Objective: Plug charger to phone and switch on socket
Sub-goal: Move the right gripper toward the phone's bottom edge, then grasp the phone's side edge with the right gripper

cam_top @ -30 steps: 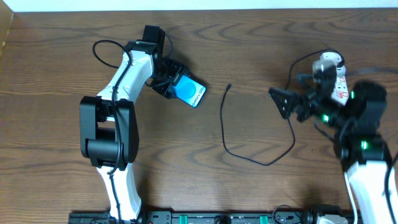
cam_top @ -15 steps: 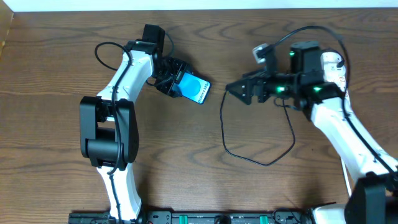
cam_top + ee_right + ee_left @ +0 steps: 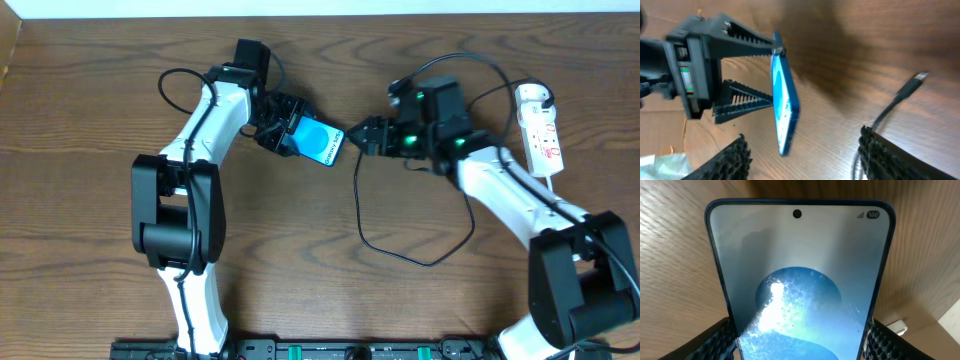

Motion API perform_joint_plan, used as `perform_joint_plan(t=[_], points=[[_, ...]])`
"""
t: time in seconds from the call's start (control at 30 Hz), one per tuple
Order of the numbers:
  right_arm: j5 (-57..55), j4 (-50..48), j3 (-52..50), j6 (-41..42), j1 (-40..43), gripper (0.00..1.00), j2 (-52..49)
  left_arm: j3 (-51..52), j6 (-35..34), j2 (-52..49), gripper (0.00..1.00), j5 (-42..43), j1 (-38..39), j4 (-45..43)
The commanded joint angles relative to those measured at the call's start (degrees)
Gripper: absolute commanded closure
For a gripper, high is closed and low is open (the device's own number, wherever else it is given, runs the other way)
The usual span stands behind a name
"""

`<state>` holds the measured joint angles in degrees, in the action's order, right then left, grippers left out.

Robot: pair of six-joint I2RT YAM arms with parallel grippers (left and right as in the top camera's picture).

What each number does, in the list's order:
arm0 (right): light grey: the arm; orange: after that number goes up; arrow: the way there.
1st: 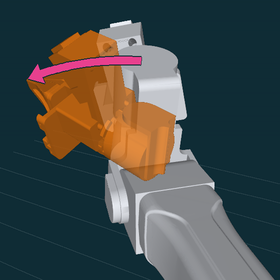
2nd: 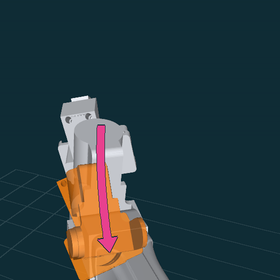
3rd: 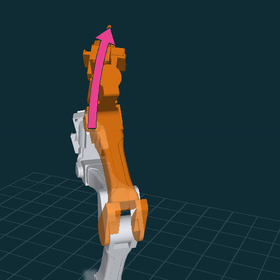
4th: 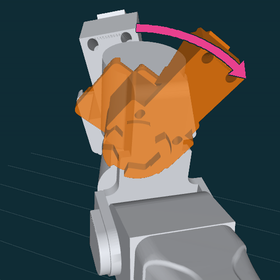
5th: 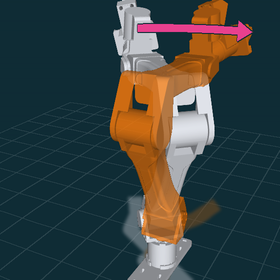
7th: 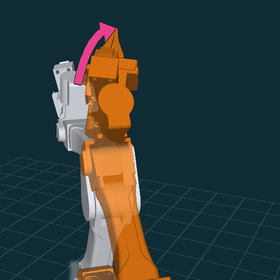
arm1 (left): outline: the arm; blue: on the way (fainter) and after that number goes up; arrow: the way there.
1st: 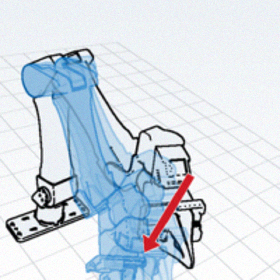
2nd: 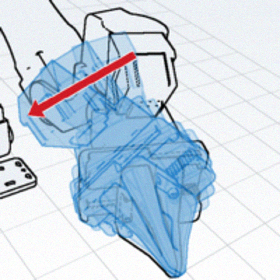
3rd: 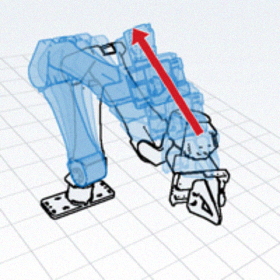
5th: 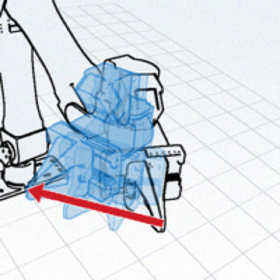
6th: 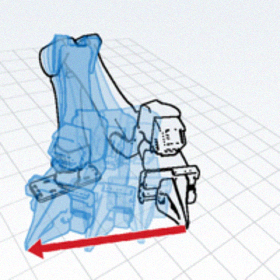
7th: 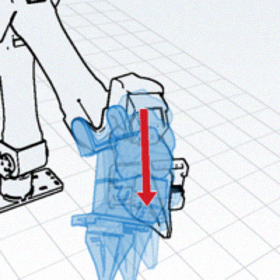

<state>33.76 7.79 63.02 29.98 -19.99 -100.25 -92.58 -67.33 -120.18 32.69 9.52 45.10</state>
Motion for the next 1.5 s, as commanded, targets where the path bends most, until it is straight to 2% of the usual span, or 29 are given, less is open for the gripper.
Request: perform_joint_plan(t=[0.0, 0.13, 0.3, 0.5, 0.63, 0.83, 1.07, 1.47], points=[[-9.73, -0.35, 0.96, 7.91, -4.68, 0.34, -0.46, -0.35, -0.96, 1.46, 0.34, 1.42, 0.83, -0.66], [-16.7, -0.76, 0.96, 13.25, -8.59, 0.41, -0.63, -0.35, -1.14, 1.46, 0.34, 1.4, 1.68, -0.68], [-18.75, -0.76, 0.96, 14.82, -11.13, 0.47, -1.7, -0.35, -1.16, 1.46, 0.34, 1.42, 2.64, -0.68], [-18.8, -1.36, 0.96, 14.8, -11.61, 0.5, -4.42, -0.35, -1.14, 1.46, 0.34, 2.73, 3.1, -0.66], [-16.68, -5.29, 0.96, 14.51, -11.63, 0.53, -6.47, -0.35, -1.14, 1.46, 0.34, 3.43, 3.1, -0.63], [-16.57, -9.18, 0.96, 14.12, -11.8, 0.63, -6.93, -0.35, -1.14, 1.46, 0.34, 4.26, 3.1, -0.63], [-16.59, -11.3, 0.96, 14.4, -12.0, 0.69, -8.83, -0.35, -1.16, 1.46, 0.34, 4.44, 3.1, -0.63], [-16.46, -13.18, 0.96, 14.8, -11.93, 0.91, -9.27, -0.35, -1.14, 1.46, 0.34, 4.42, 3.1, -0.66]])
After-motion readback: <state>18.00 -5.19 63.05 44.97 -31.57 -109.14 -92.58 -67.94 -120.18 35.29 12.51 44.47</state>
